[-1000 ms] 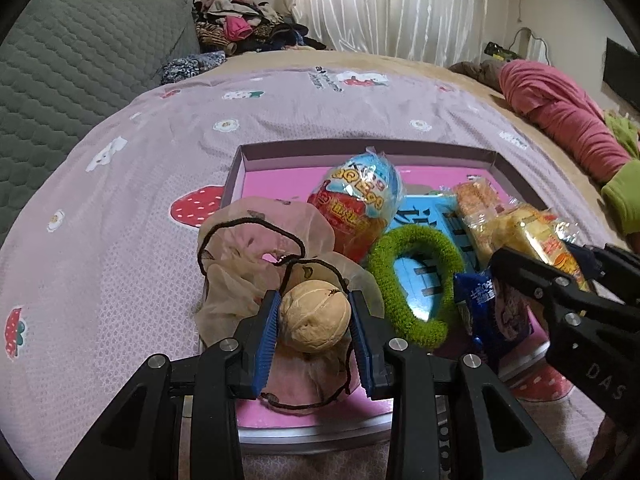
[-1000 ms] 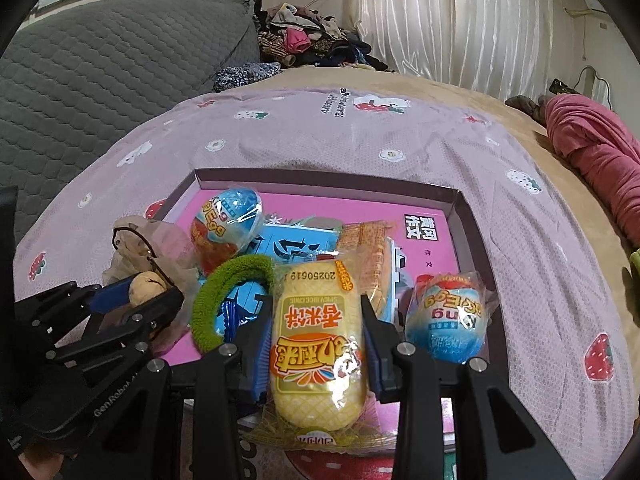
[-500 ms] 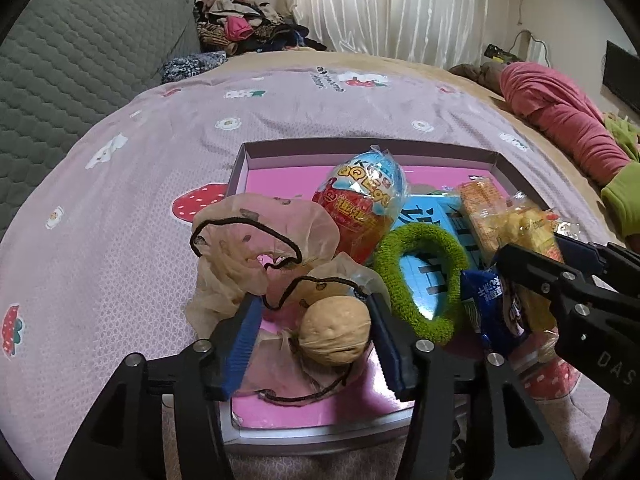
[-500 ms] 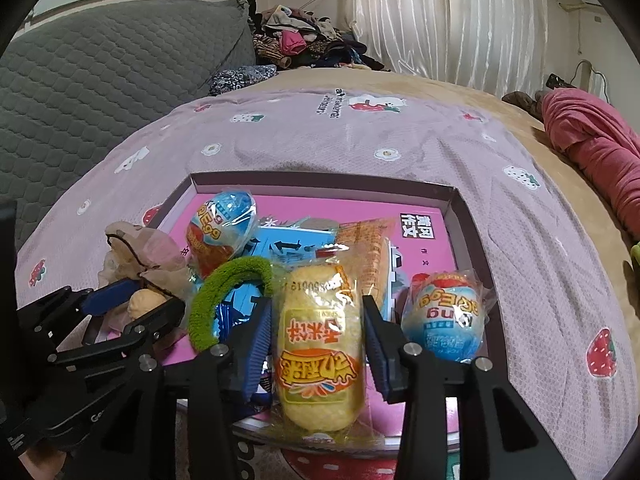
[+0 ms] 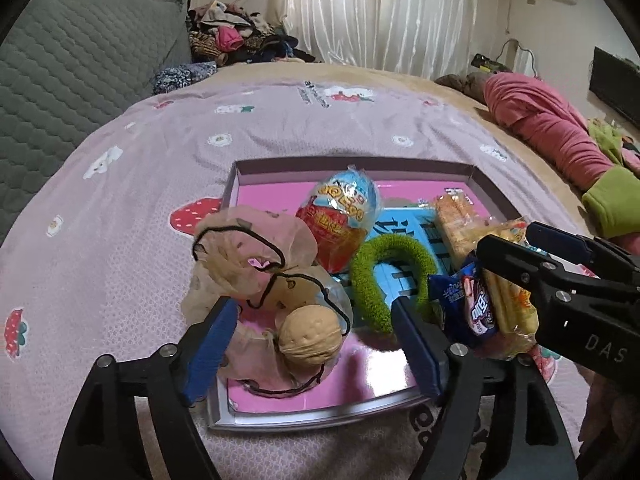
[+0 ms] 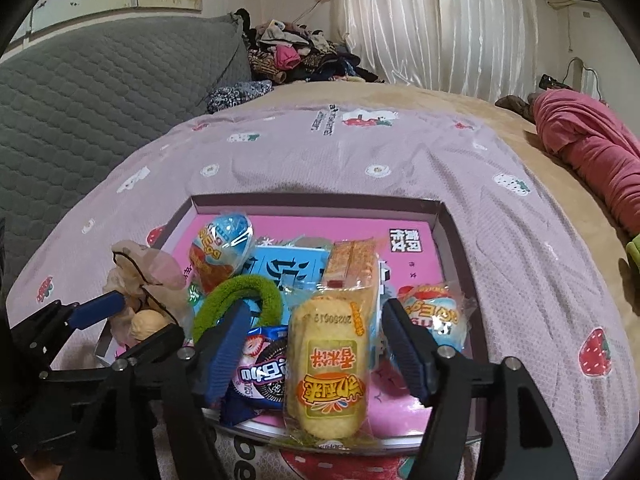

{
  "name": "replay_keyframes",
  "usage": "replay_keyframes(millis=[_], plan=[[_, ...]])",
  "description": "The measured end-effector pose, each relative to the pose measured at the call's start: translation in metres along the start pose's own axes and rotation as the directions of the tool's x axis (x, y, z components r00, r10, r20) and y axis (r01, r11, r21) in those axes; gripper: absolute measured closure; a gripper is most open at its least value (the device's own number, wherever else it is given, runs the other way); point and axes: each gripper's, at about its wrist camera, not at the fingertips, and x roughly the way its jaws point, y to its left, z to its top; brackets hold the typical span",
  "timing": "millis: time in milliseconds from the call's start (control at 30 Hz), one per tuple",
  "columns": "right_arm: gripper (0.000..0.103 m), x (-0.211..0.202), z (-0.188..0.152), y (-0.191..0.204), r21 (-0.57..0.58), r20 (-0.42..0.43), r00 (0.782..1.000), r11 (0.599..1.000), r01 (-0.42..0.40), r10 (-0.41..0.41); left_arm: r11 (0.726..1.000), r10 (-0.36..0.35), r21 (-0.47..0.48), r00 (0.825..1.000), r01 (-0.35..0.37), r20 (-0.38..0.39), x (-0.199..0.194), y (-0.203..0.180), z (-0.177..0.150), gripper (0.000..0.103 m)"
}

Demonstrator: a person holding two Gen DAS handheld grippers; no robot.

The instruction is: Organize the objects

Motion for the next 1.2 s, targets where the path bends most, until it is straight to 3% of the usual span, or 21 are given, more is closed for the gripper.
replay_keyframes(millis=[100,167,200,667,1200], plan=[[0.026,-0.003,0.0,-0.002,0.005,0.005,1.0,1.0,-0.002,0.002,1.0,0.009,0.009,1.0,-0.009,0.023,-0.008,0.0,0.001,0.018],[0.021,-0.005,0.0,-0.003,0.008,0.01,1.0,1.0,0.007,-0.007,1.0,0.014,0.012,0.999,-0.014,0.036,-0.012,0.0,0.002,0.01],[0.019,-0.006,0.0,-0.003,0.009,0.013,1.0,1.0,0.008,-0.009,1.0,0.017,0.011,0.999,-0.017,0.042,-0.014,0.001,0.002,0.0],[0.001,-0.038,0.005,-0.01,0.043,0.059,0.998,0.999,0.024,-0.027,1.0,0.025,-0.012,0.994,-0.024,0.102,-0.043,0.004,0.002,0.0],[0.0,-0.083,0.004,-0.003,0.024,0.076,0.995,0.998,0.063,-0.065,0.994,0.075,-0.092,0.993,-0.066,0.096,-0.096,0.011,-0.002,0.0]])
